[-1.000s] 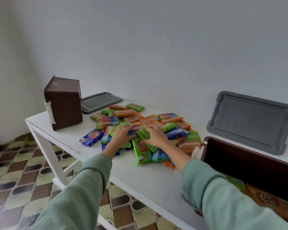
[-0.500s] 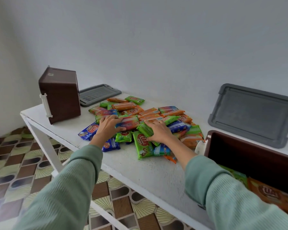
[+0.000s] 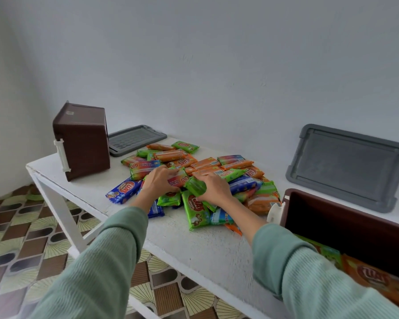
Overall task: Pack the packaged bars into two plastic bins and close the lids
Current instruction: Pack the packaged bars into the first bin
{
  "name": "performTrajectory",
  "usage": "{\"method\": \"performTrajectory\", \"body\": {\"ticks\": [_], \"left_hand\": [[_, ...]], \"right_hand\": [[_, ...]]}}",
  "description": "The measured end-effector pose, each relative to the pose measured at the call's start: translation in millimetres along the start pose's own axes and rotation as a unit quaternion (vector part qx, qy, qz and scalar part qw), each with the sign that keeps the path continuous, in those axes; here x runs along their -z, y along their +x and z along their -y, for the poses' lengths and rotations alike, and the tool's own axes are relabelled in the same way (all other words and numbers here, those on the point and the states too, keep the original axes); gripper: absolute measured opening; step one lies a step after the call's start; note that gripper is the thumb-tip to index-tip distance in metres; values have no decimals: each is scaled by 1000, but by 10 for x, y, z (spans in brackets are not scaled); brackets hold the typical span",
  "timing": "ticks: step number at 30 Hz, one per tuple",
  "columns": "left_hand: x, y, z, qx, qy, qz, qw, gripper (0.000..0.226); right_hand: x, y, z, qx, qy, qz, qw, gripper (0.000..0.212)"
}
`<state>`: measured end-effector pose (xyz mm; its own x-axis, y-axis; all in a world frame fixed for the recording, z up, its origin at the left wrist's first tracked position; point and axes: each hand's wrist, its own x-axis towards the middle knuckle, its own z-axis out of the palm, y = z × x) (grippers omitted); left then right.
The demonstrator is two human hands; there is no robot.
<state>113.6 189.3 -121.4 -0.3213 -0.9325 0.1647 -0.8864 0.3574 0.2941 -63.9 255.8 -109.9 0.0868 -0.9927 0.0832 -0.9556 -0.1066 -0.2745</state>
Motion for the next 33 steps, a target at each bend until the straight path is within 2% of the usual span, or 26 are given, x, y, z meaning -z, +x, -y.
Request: {"method": "performTrajectory", "body": {"ticks": [4,7,13,16,21,28,33], "left_hand": [[238,-46,-109,-22,-58,-67,996,76],[575,-41,-314,-88,-64,-67,992,77],[962,-54,-1234,-237,-57,-26,970,67],[894,-108,-1786,-329,-29,3,944,67],[567,-302,-2545,-422,-18,58,905,72],[-90,-608,-3161,-491,54,154,856,69],[-441,-764,-3319,-480,128,205,843,68]], "right_hand": [[249,2,39,-34,189,-90,977,82],[672,-71,-28,-39,245,-124,961,84],[1537,-840,-460,-47,157,-100,981,82],[1737,-1351,-712,-88,103,-78,988,81],[1891,-2155,-1141,-160,30,-36,986,80],[1531,-2697,-1642,-220,-18,41,975,81],[1142,-2780,-1845,-235,-105,85,963,78]]}}
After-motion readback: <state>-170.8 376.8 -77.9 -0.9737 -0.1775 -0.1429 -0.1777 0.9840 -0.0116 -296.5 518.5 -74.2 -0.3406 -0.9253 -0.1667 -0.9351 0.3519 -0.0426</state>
